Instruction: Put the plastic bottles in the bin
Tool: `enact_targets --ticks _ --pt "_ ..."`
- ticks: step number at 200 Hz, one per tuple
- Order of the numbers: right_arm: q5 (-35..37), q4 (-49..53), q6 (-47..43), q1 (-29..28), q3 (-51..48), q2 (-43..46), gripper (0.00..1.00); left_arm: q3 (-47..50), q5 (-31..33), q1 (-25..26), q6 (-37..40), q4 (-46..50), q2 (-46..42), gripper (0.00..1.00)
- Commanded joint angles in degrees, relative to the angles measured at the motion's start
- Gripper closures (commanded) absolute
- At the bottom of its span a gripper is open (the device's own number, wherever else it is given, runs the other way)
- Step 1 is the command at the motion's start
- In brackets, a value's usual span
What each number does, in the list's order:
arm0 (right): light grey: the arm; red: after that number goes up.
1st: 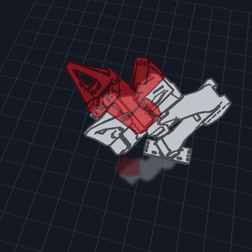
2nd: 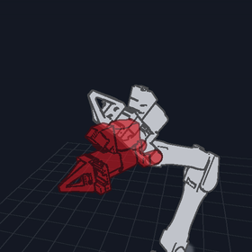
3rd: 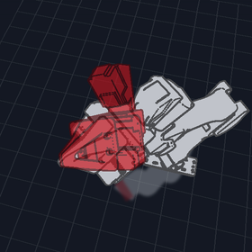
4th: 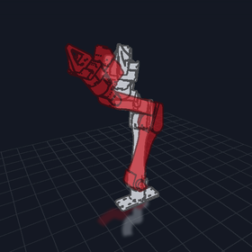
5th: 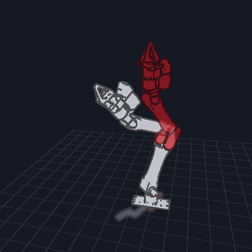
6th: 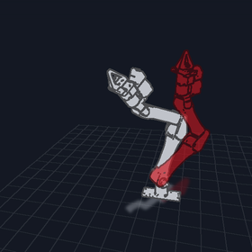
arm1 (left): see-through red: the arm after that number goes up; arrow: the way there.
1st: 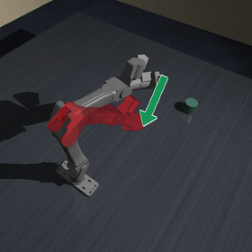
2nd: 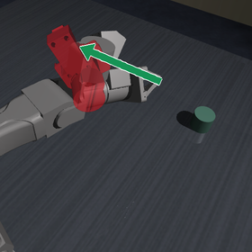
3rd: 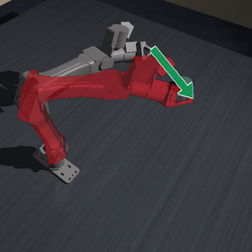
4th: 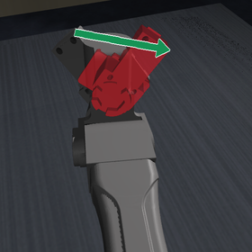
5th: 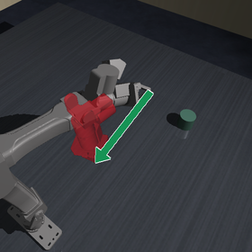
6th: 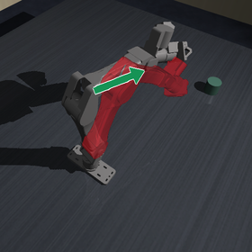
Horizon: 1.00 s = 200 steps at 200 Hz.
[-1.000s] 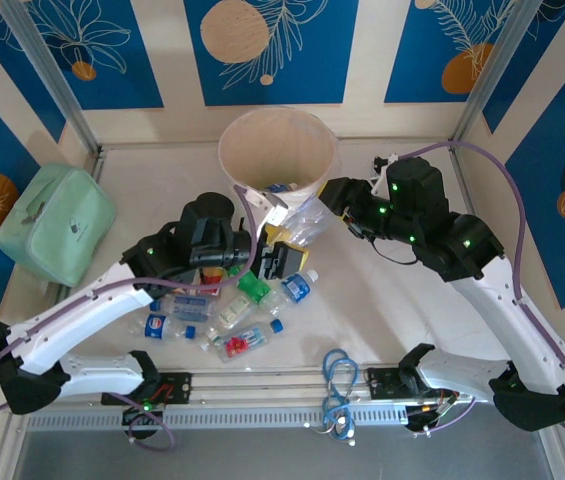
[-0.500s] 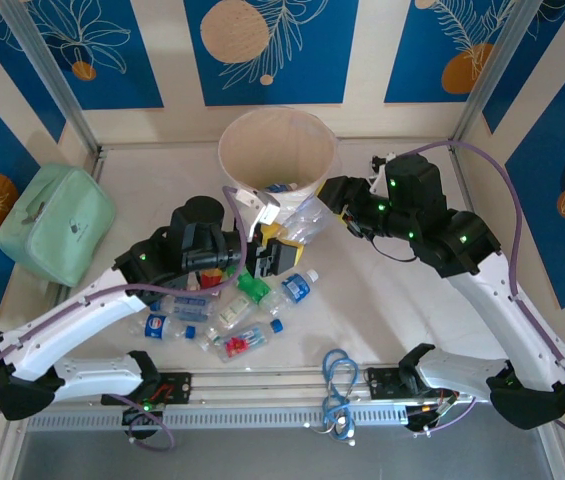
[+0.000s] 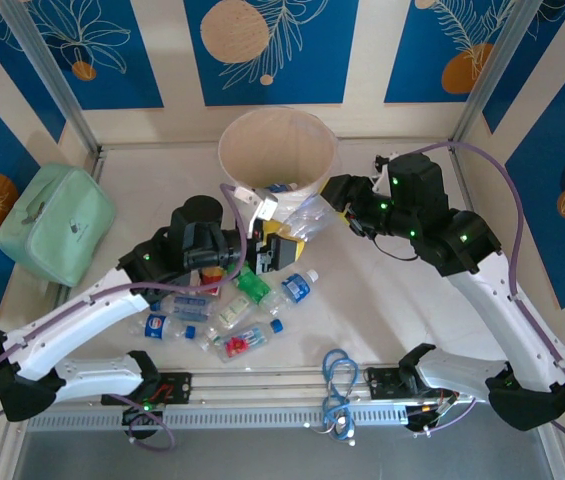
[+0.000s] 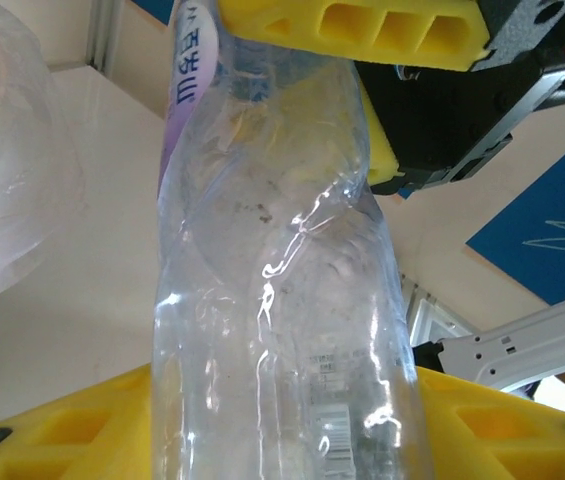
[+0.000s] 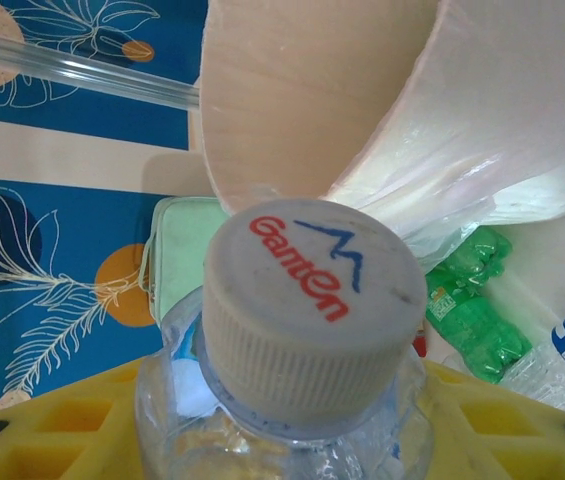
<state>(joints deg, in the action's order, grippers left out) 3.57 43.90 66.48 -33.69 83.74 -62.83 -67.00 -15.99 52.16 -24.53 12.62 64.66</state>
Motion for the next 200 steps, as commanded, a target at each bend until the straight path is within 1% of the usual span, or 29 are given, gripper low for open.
enact_targets --ticks 1,19,40,49,61,78,85,99,121,144,161,169,200 --pt "-2.12 0.55 -0.73 0.54 -0.65 1.73 0.47 1.71 -4.48 -1.33 -5.61 -7.35 -1.29 0.47" --pt "-2.98 0.55 -0.74 1.39 -0.95 2.17 0.46 3.12 -6.09 -1.90 -8.23 -10.59 -1.64 0.48" --pt "-4.66 0.40 -0.91 2.40 -0.95 2.09 0.40 3.69 -7.17 -2.41 -9.54 -11.87 -1.81 0.50" --pt "-5.05 0.40 -0.92 2.49 -0.95 2.10 0.36 3.76 -7.28 -2.54 -9.80 -11.92 -1.85 0.51" --pt "-5.15 0.56 -1.08 2.57 -0.87 2.10 0.24 3.81 -7.30 -2.95 -10.15 -12.23 -1.99 0.51" --pt "-4.79 1.28 -1.51 2.90 -0.56 2.23 0.12 4.33 -6.83 -3.76 -11.32 -13.29 -2.35 0.52" --pt "-4.36 2.20 -1.76 3.10 -0.22 2.36 0.07 4.50 -6.12 -4.15 -11.78 -13.25 -2.56 0.52" --pt "-3.31 4.47 -2.71 4.07 0.65 2.70 0.03 4.69 -4.36 -5.40 -13.03 -13.33 -3.07 0.51" --pt "-1.11 7.98 -3.98 6.30 1.09 4.38 0.01 2.28 -1.90 -7.99 -13.64 -11.47 -3.45 0.49" --pt "-1.42 9.73 -4.55 9.43 -1.02 6.69 0.02 -4.13 1.40 -11.67 -12.48 -5.49 -1.72 0.49" --pt "-1.45 10.49 -4.60 10.64 -3.31 8.48 0.04 -9.42 7.24 -13.65 -11.19 0.88 0.64 0.50" --pt "-1.68 10.74 -4.45 10.83 -4.45 9.13 0.05 -11.41 8.75 -14.43 -10.03 2.92 1.96 0.50" --pt "-2.10 10.79 -3.73 10.93 -8.89 11.16 0.07 -21.26 6.98 -17.74 -7.46 10.56 10.10 0.52"
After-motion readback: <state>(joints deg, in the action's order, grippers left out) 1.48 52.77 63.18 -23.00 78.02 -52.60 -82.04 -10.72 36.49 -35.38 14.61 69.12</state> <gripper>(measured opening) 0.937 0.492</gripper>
